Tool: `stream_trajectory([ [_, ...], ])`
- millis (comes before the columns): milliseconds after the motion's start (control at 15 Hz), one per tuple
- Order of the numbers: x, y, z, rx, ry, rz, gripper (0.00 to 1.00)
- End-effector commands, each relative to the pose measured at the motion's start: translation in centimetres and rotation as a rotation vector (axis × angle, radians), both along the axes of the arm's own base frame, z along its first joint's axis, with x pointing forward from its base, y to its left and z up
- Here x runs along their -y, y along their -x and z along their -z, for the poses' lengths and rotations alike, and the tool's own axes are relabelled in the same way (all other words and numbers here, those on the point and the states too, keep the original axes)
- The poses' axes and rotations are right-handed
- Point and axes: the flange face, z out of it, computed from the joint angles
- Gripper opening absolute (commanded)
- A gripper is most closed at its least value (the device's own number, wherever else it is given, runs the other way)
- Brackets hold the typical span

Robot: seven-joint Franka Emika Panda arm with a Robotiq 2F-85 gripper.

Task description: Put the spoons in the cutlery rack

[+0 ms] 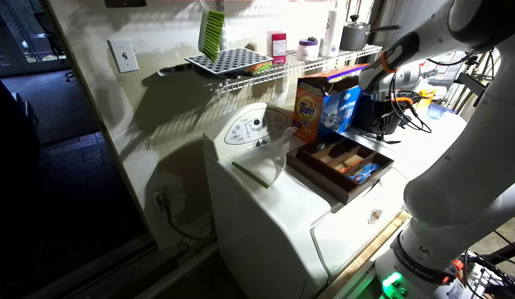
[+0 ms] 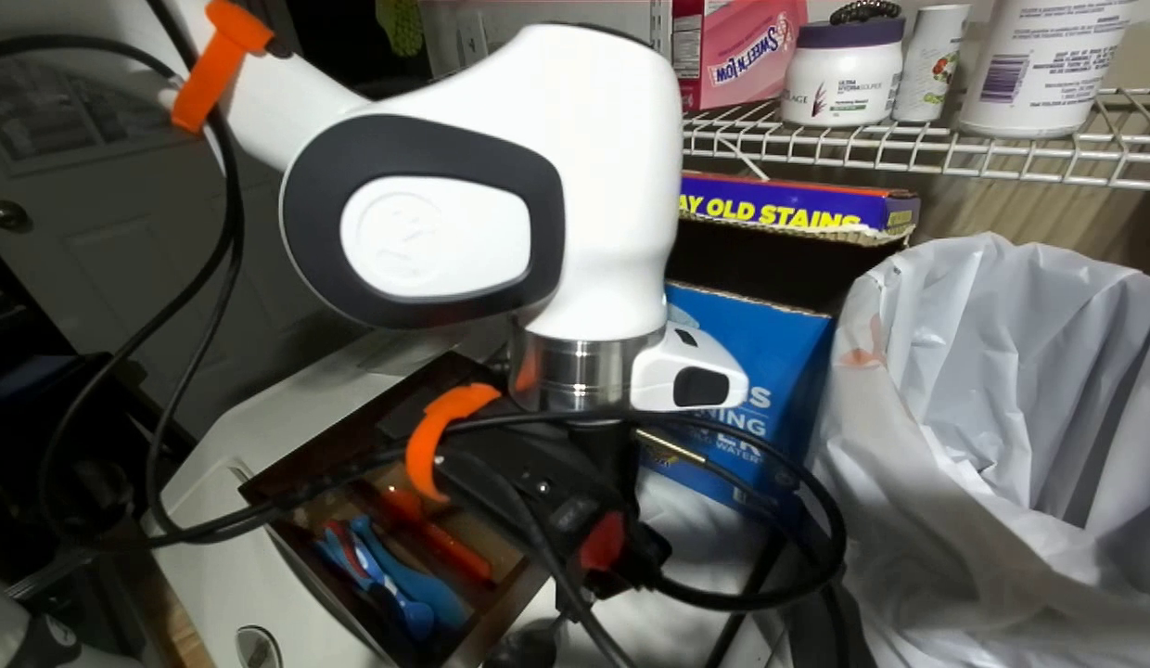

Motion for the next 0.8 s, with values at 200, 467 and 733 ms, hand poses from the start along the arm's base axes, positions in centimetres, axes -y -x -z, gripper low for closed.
stream_trajectory([
  [200,-3.3,0.1,-3.1,-0.051,-0.026,0.058,0.02],
  [467,-4.9,0.2,-4.4,-0.061,-0.032,0.169,0.02],
  [733,-6.3,-0.2,-4.8,-0.038,0.010,0.344,0.02],
])
